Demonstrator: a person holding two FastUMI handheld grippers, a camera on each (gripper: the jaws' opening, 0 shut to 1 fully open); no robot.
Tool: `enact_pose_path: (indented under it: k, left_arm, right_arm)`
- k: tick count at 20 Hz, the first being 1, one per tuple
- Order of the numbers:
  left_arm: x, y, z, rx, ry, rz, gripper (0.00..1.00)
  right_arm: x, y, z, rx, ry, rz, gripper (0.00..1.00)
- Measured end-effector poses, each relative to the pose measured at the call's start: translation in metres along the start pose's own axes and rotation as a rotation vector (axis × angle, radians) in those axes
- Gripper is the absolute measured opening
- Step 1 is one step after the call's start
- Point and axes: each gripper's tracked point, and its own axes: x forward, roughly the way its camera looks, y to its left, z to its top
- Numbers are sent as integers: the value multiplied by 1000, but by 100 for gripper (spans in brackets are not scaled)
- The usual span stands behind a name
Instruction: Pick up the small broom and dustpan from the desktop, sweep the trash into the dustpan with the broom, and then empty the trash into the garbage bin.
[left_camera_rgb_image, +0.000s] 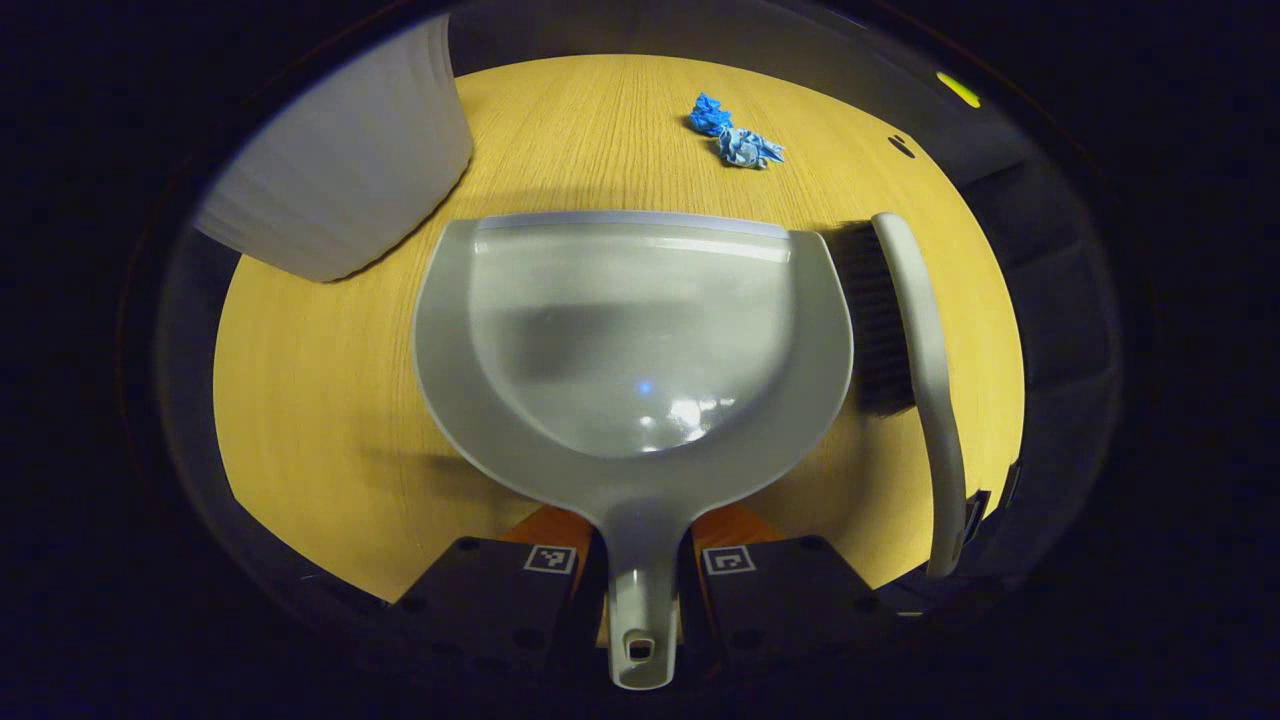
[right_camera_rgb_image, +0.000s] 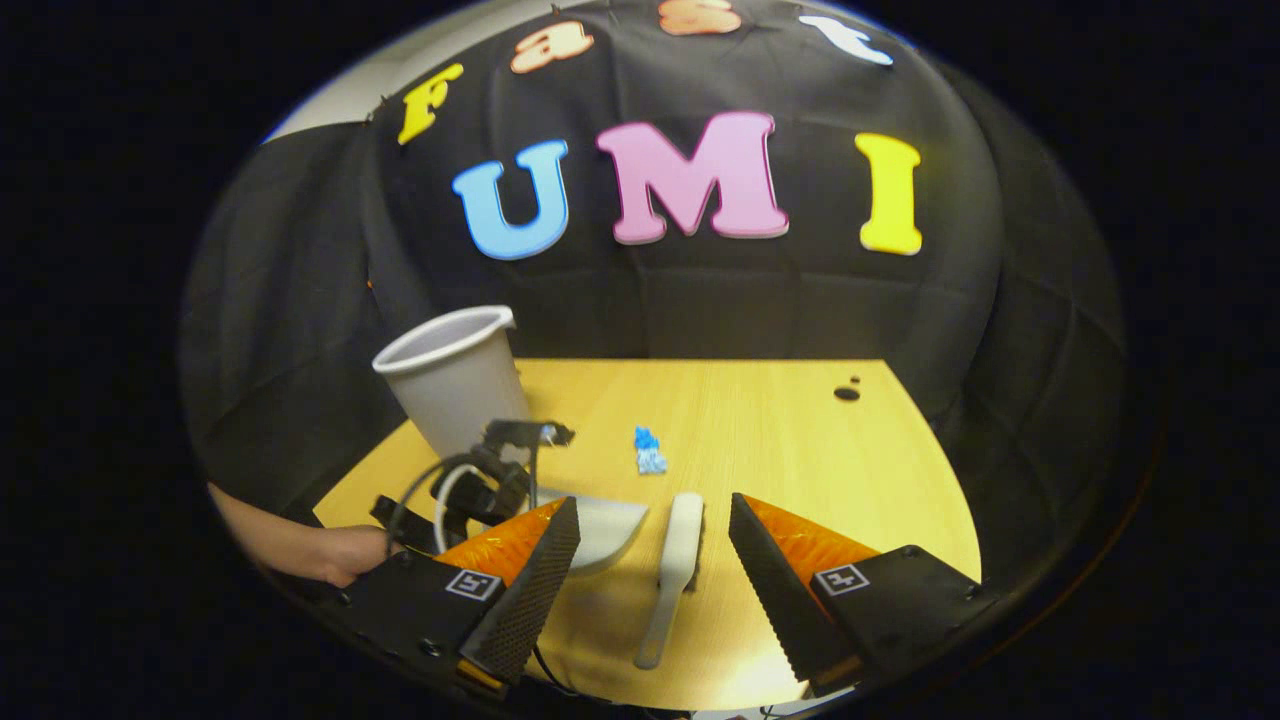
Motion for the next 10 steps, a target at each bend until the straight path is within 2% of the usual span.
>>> enact_pose_path:
  k: [3, 4, 5, 8, 10]
  left_arm:
    - [-1, 5, -3, 0, -18, -39, 30]
    - [-1, 6, -5, 0, -25, -51, 30]
    - [-2, 6, -5, 1, -30, -60, 30]
    - [0, 6, -5, 19, -41, -70, 30]
    - [-1, 7, -5, 24, -41, -74, 30]
  right_arm:
    - [33, 2, -66, 29, 307, -33, 98]
    - [45, 2, -85, 34, 377, -46, 87]
    - [46, -5, -98, 26, 441, -74, 100]
    - [59, -24, -127, 0, 551, -157, 100]
    - [67, -30, -139, 6, 610, -176, 100]
